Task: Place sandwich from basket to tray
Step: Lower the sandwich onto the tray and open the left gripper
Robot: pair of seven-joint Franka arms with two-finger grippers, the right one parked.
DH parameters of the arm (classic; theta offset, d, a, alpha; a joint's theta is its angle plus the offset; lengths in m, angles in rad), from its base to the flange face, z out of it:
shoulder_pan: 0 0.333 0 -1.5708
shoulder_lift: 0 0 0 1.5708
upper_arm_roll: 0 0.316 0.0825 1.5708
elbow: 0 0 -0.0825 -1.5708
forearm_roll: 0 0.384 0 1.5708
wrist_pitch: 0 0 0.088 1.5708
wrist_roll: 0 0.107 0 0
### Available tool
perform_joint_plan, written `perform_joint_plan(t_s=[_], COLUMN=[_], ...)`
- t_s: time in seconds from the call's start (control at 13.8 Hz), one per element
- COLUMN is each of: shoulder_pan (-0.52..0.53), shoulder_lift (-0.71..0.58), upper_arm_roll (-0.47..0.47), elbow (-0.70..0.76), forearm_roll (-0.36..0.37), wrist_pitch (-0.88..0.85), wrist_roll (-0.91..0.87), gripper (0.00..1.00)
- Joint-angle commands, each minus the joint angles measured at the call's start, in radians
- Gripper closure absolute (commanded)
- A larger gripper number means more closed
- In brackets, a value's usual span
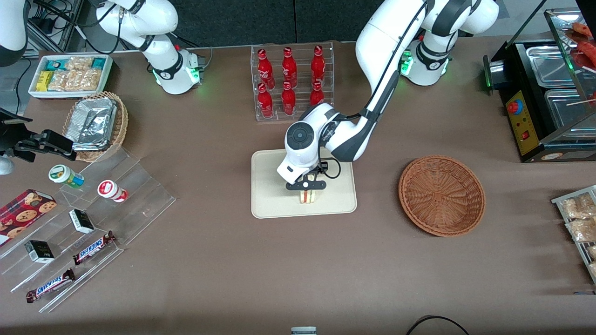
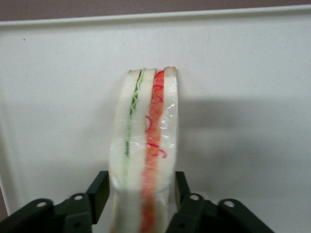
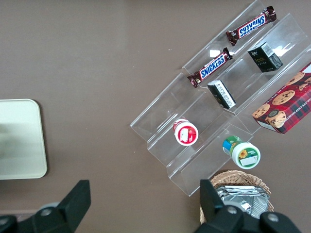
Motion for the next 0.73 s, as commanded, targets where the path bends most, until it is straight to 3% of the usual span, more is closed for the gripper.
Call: perform_joint_plan(t_s=[0.0,0.36,0.65], shoulder_pan=[-0.005,0.028,0.113], shoulder_lift=[0.017,-0.012,-0.089], upper_arm_roll=[0.014,0.018,0.018], elbow=[0.044,0.114,0.114], forearm_roll=[-0.011,-0.005,-0.011], wrist_pitch=[-0.006,-0.075,-0.180], wrist_roll=[-0.004,0.013,0.235], gripper=[0.00,0.00,0.00])
